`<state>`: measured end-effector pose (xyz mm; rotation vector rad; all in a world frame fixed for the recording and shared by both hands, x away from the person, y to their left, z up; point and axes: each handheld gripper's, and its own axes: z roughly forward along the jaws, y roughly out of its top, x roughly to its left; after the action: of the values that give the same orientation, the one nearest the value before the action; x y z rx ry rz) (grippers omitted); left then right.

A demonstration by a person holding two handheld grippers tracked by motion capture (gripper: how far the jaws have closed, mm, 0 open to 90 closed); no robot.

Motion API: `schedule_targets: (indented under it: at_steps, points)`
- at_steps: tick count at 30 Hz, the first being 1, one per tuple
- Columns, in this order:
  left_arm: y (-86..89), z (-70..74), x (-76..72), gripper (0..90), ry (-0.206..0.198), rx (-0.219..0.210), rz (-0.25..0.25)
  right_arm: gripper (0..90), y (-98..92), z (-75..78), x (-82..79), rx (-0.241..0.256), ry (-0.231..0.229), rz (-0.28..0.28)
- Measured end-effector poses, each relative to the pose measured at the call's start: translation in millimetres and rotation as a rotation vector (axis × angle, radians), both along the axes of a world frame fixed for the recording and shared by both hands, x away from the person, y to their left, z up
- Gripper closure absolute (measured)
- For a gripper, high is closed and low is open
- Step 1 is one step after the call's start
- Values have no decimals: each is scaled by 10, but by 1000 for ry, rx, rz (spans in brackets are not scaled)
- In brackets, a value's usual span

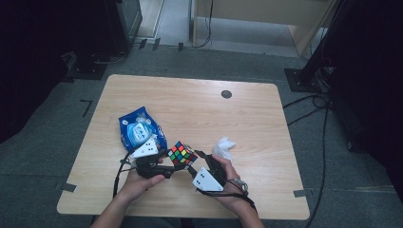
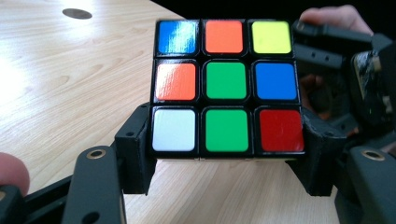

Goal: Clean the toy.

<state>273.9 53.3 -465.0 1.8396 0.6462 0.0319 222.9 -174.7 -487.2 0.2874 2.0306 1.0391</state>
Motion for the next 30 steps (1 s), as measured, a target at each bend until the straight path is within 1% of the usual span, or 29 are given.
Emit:
schedule_targets:
  at_steps: [3, 6, 9, 12, 15, 19, 22, 23, 25, 29, 30]
  points:
    - [-8, -8, 0, 341, -6, 5, 8, 393, 61, -25, -21, 3, 16, -1]
    - [-13, -16, -4, 341, -5, -3, 20, 397, 95, -38, -29, 16, 37, -26]
    - [-23, -12, -14, 341, -10, -16, 34, 398, 107, -39, -33, 75, 82, -42]
    - [-18, -12, -16, 340, -19, -17, 38, 398, 135, -45, -47, 107, 106, -64]
    - [-20, -12, -16, 339, -14, -32, 48, 397, 156, -40, -53, 149, 139, -77]
    - [-41, -23, -24, 338, -15, -28, 56, 395, 181, -51, -53, 216, 188, -93]
    - [-78, -40, -39, 332, -23, -10, 59, 395, 210, -54, -65, 251, 207, -102]
    - [-87, -40, -50, 332, -33, -5, 66, 395, 220, -54, -68, 262, 218, -105]
    - [-92, -35, -53, 334, -33, -11, 61, 392, 236, -58, -72, 281, 233, -115]
    - [-73, -30, -42, 334, -17, -29, 50, 387, 235, -45, -78, 321, 256, -112]
    - [-70, -26, -46, 336, -19, -32, 51, 386, 234, -40, -78, 327, 257, -110]
